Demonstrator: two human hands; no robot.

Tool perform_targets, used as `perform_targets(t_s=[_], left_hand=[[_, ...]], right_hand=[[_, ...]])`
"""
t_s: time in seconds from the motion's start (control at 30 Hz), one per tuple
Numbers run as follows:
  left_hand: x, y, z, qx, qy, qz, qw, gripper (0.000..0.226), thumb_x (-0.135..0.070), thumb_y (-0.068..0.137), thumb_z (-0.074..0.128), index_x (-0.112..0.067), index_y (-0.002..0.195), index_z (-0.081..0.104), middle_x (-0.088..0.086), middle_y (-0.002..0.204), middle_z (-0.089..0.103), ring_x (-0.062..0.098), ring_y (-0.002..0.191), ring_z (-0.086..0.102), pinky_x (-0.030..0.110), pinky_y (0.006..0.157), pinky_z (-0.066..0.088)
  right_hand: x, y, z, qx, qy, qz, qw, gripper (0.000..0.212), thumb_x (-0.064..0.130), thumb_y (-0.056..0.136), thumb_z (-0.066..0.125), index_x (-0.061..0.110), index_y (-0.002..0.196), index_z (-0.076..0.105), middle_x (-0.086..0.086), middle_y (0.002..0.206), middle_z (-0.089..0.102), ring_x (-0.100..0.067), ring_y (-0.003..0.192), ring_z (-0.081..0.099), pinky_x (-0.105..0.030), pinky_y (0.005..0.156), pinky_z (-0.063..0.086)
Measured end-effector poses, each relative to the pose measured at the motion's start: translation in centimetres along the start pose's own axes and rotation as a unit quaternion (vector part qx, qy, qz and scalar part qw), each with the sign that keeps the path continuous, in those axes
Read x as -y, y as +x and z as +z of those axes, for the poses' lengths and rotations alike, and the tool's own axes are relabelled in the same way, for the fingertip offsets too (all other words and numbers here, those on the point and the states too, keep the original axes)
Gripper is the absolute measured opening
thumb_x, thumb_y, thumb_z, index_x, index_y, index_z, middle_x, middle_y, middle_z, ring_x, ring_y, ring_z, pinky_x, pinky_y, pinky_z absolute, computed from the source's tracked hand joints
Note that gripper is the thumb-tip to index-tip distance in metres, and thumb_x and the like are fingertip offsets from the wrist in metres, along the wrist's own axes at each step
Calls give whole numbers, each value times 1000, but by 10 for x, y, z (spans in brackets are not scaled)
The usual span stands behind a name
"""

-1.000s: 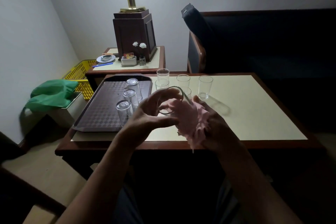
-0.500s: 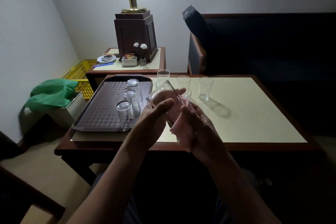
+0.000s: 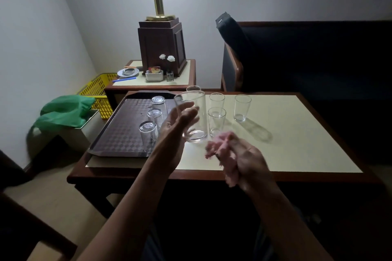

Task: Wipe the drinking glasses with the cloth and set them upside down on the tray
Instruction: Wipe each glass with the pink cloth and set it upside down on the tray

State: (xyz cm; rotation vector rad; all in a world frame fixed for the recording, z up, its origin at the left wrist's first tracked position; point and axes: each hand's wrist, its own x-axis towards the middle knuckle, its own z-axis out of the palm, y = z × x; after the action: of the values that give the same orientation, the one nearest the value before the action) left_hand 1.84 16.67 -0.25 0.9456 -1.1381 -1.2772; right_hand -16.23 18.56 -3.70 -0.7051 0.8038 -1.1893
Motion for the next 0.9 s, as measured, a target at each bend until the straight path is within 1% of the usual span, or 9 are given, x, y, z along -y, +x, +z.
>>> perform_targets(t_s=[0.17, 0.23, 0.37, 0.43, 0.5, 0.6, 0.7, 0.8, 0.9], left_hand=[[1, 1, -18, 32, 52, -41, 997, 48, -40, 71, 91, -30, 115, 74, 13, 108, 75, 27, 93, 70, 50, 87, 54], [-6, -2, -16, 67, 110, -56, 990, 47, -37, 73, 92, -25, 116, 74, 7, 99, 76, 22, 86, 69, 40, 79, 57], [-24, -5, -16, 104, 209, 5, 972, 57, -26, 69, 86, -14, 122, 70, 3, 108, 78, 15, 93, 73, 30, 76, 61], [-23, -2, -18, 77, 339, 98, 933, 71, -46, 63, 93, -21, 125, 69, -3, 113, 76, 14, 99, 72, 37, 81, 61], [-12, 1, -20, 12, 472, 211, 856, 81, -60, 59, 90, -28, 129, 66, -8, 119, 73, 15, 101, 69, 40, 82, 61], [-4, 2, -16, -24, 548, 330, 769, 89, -48, 63, 95, -22, 140, 61, 2, 130, 67, 23, 114, 61, 45, 91, 55], [-17, -1, -19, -2, 443, 195, 875, 98, -51, 65, 90, -31, 150, 48, -4, 133, 62, 12, 109, 64, 22, 82, 58], [-26, 0, -22, 72, 136, -93, 984, 54, -36, 88, 74, -17, 136, 57, 13, 118, 69, 21, 91, 72, 21, 68, 60], [-21, -3, -20, 65, 294, 82, 950, 32, -29, 91, 77, -19, 120, 65, -1, 106, 73, 1, 81, 70, 12, 68, 55]], right_hand=[[65, -14, 12, -36, -266, -174, 948, 42, 43, 111, 34, 24, 135, 63, -3, 105, 75, -5, 83, 68, -24, 68, 51], [86, -17, 18, 95, -419, -210, 878, 36, 31, 112, 37, 26, 141, 60, 9, 108, 71, 10, 84, 67, -11, 68, 52], [100, -6, 22, 252, -646, -258, 673, 18, 7, 100, 69, 19, 112, 76, 10, 98, 77, 0, 91, 73, -22, 81, 60], [97, 1, 23, 255, -606, -250, 710, 12, 4, 97, 72, 14, 102, 77, 3, 91, 78, -10, 87, 77, -28, 80, 63], [90, 5, 25, 209, -514, -201, 807, 9, 9, 98, 70, 11, 101, 79, -5, 90, 80, -21, 85, 79, -34, 80, 65], [77, 9, 25, 107, -423, -162, 885, 13, 19, 99, 70, 12, 105, 80, -2, 98, 81, -15, 96, 78, -34, 94, 60], [76, 4, 22, 94, -385, -183, 899, 13, 19, 101, 67, 13, 104, 78, -4, 94, 80, -15, 84, 77, -24, 77, 58], [76, 1, 18, 95, -384, -216, 893, 16, 20, 102, 65, 10, 102, 77, -1, 88, 79, -11, 79, 73, -24, 72, 58], [71, 6, 17, 64, -386, -181, 902, 21, 28, 100, 68, 11, 106, 78, -1, 96, 80, -14, 92, 76, -29, 86, 58]])
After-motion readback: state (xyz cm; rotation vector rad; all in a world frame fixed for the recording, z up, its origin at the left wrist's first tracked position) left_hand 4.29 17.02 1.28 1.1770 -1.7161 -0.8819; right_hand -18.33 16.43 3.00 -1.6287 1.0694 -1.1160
